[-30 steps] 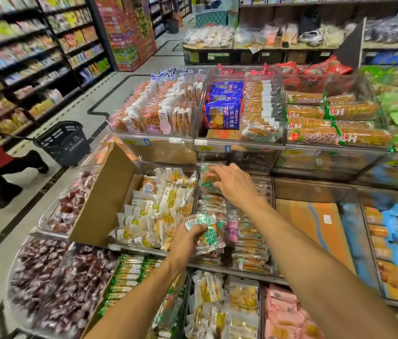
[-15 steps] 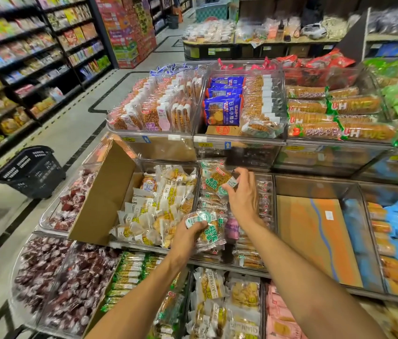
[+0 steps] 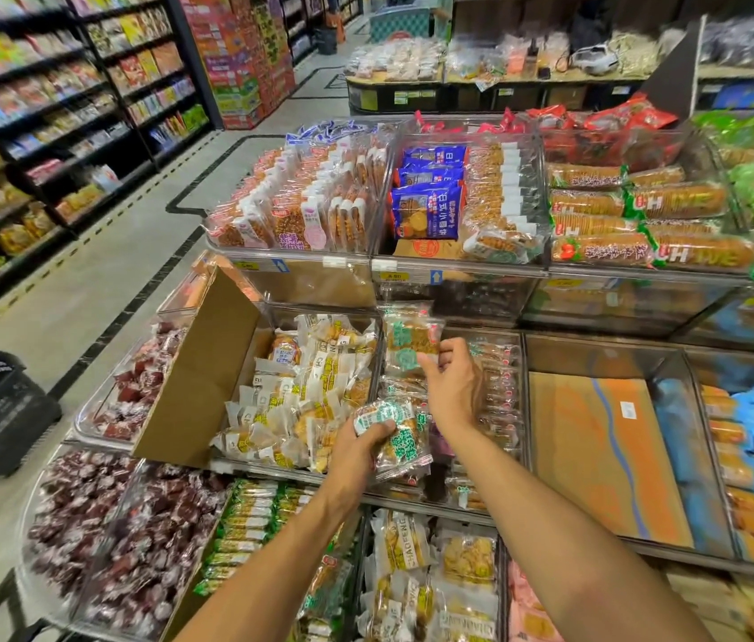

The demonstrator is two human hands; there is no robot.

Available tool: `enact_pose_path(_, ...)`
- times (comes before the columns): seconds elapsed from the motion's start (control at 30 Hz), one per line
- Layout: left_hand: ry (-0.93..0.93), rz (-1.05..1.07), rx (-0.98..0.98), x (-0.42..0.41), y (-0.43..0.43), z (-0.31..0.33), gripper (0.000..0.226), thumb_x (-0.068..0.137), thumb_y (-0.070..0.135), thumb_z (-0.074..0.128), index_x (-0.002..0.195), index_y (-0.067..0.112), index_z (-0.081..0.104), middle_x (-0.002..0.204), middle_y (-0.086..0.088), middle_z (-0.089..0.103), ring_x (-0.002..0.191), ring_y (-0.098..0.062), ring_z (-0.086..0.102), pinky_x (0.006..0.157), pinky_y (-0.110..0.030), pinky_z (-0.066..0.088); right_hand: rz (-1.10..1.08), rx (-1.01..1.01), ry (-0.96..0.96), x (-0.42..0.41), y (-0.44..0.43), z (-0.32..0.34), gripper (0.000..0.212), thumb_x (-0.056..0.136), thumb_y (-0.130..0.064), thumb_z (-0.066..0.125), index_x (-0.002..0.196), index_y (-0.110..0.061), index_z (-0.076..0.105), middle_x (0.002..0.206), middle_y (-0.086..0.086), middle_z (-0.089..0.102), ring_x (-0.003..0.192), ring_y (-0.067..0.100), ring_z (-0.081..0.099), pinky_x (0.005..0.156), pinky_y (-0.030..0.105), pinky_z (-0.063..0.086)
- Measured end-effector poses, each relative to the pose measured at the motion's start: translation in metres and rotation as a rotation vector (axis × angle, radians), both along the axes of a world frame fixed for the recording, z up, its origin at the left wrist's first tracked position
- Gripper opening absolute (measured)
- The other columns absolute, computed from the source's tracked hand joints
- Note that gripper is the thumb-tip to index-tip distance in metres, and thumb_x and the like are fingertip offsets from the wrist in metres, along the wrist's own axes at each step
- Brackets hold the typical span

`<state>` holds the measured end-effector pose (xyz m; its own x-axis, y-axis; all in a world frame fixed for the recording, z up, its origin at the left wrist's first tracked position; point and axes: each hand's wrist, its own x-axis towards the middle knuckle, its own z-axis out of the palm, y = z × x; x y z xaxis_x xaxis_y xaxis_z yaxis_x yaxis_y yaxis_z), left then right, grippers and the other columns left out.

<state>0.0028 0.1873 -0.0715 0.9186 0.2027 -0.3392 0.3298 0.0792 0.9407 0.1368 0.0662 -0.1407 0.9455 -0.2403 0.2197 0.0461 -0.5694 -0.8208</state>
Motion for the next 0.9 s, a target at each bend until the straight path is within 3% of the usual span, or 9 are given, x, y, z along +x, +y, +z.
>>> enact_pose_path(0.13, -0.005, -0.009, -0.013, 0.001, 0.002, -0.006, 0.030, 0.102, 0.014, 0.061, 0.082, 0.027, 0.043, 0.084, 0.004, 0.050, 0.076, -0.010, 0.047, 0.073, -0.032, 0.042, 0.052, -0.238, 0.030, 0.005, -0.004, -0.001, 0.039, 0.090, -0.051, 0.075, 0.101, -0.029, 0.044, 0.080, -0.010, 0.064, 0.080, 0.018, 0.061, 0.090, 0.041, 0.046)
enact_pose_path(0.3, 0.007, 0.000, -0.053, 0.003, 0.005, -0.017, 0.024, 0.101, 0.020, 0.063, 0.086, 0.026, 0.046, 0.089, 0.003, 0.056, 0.080, -0.011, 0.051, 0.076, -0.034, 0.043, 0.107, -0.200, 0.144, 0.008, -0.014, 0.016, 0.040, 0.088, -0.055, 0.077, 0.104, -0.028, 0.052, 0.082, -0.013, 0.064, 0.080, 0.014, 0.065, 0.083, 0.043, 0.056)
enact_pose_path(0.37, 0.035, 0.014, -0.089, 0.004, 0.008, -0.021, 0.017, 0.097, 0.027, 0.067, 0.100, 0.020, 0.052, 0.104, -0.002, 0.064, 0.094, -0.015, 0.057, 0.085, -0.039, 0.046, 0.102, -0.093, 0.158, 0.002, -0.020, 0.023, 0.040, 0.089, -0.053, 0.077, 0.110, -0.027, 0.056, 0.096, -0.013, 0.067, 0.087, 0.012, 0.066, 0.079, 0.038, 0.056)
enact_pose_path(0.53, 0.077, 0.055, -0.230, 0.005, 0.011, -0.030, 0.060, 0.092, 0.030, 0.070, 0.143, 0.013, 0.042, 0.124, 0.003, 0.065, 0.112, -0.010, 0.058, 0.112, -0.064, 0.038, 0.196, 0.122, 0.230, -0.036, -0.038, 0.031, 0.020, 0.098, -0.044, 0.067, 0.099, -0.024, 0.064, 0.092, -0.010, 0.071, 0.087, 0.006, 0.069, 0.083, 0.036, 0.061)
enact_pose_path(0.63, 0.058, 0.064, -0.259, 0.004, 0.013, -0.036, 0.085, 0.080, 0.037, 0.074, 0.152, 0.011, 0.036, 0.133, -0.005, 0.064, 0.117, -0.016, 0.059, 0.110, -0.071, 0.039, 0.428, 0.168, 0.377, -0.062, -0.047, 0.031, 0.017, 0.096, -0.042, 0.070, 0.102, -0.026, 0.072, 0.096, -0.014, 0.074, 0.091, -0.001, 0.069, 0.083, 0.021, 0.056)
enact_pose_path(0.73, 0.056, 0.085, -0.258, 0.003, 0.012, -0.037, 0.094, 0.076, 0.039, 0.083, 0.154, 0.014, 0.036, 0.135, -0.011, 0.066, 0.122, -0.027, 0.062, 0.107, -0.072, 0.043, 0.494, 0.243, 0.391, -0.070, -0.055, 0.027, 0.020, 0.091, -0.036, 0.078, 0.109, -0.028, 0.076, 0.100, -0.015, 0.077, 0.094, -0.004, 0.070, 0.089, 0.020, 0.055)
enact_pose_path(0.87, -0.007, 0.045, -0.167, 0.008, 0.011, -0.033, 0.052, 0.092, 0.026, 0.078, 0.136, 0.024, 0.051, 0.119, -0.015, 0.072, 0.105, -0.035, 0.073, 0.089, -0.061, 0.060, 0.479, 0.283, 0.318, -0.065, -0.060, 0.027, 0.020, 0.096, -0.024, 0.075, 0.111, -0.037, 0.072, 0.103, -0.013, 0.075, 0.099, 0.002, 0.068, 0.092, 0.028, 0.057)
enact_pose_path(0.9, -0.053, 0.023, -0.101, 0.009, 0.011, -0.031, 0.050, 0.091, 0.026, 0.077, 0.135, 0.023, 0.052, 0.118, -0.015, 0.072, 0.100, -0.032, 0.076, 0.086, -0.057, 0.062, 0.469, 0.269, 0.291, -0.063, -0.061, 0.027, 0.022, 0.099, -0.024, 0.071, 0.116, -0.038, 0.072, 0.108, -0.014, 0.073, 0.102, 0.002, 0.067, 0.094, 0.028, 0.056)
